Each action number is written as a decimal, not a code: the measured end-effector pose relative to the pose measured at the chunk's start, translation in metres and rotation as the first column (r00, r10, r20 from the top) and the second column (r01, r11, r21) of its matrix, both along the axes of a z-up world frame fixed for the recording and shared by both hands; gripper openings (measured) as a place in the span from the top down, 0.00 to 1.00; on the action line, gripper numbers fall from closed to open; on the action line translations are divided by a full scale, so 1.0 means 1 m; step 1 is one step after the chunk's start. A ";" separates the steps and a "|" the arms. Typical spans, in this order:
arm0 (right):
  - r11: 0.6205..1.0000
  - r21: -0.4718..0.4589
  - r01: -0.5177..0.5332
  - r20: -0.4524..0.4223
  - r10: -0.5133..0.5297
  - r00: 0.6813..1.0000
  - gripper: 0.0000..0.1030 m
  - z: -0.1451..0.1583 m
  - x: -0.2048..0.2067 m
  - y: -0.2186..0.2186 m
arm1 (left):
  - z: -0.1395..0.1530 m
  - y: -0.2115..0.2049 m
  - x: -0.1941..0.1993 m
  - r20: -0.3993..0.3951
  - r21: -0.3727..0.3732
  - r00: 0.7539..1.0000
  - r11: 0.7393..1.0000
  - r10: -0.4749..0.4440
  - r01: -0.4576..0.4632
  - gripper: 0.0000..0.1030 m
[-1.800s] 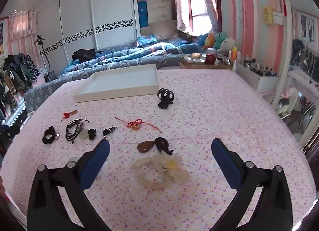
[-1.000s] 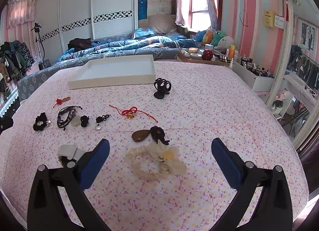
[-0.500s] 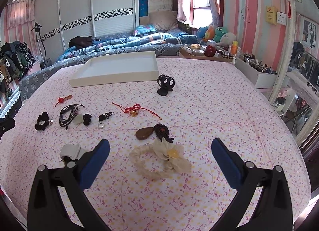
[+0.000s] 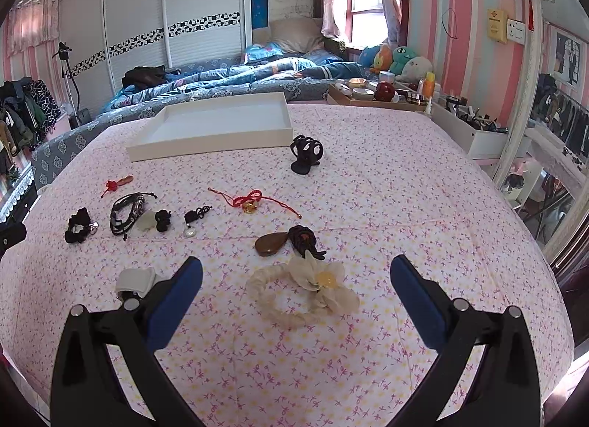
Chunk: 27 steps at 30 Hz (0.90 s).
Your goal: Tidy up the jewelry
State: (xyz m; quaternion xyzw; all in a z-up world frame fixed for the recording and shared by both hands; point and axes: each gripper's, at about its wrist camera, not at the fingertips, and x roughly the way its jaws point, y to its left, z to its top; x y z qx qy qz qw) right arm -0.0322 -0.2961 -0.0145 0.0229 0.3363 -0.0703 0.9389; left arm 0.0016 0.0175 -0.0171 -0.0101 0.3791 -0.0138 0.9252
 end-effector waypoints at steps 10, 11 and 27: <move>1.000 0.015 0.012 0.000 -0.012 1.000 0.01 0.017 -0.004 -0.001 | 0.004 0.001 -0.001 -0.012 0.001 1.000 1.000 0.009 -0.009 0.03; 1.000 0.010 0.012 0.006 -0.012 1.000 0.01 0.020 -0.006 0.000 | 0.004 0.001 0.000 -0.019 -0.002 1.000 1.000 0.007 -0.007 0.03; 0.999 -0.009 0.033 -0.018 -0.033 0.999 0.01 0.049 -0.011 0.002 | 0.012 0.009 0.002 -0.074 -0.013 0.997 1.000 -0.003 0.002 0.03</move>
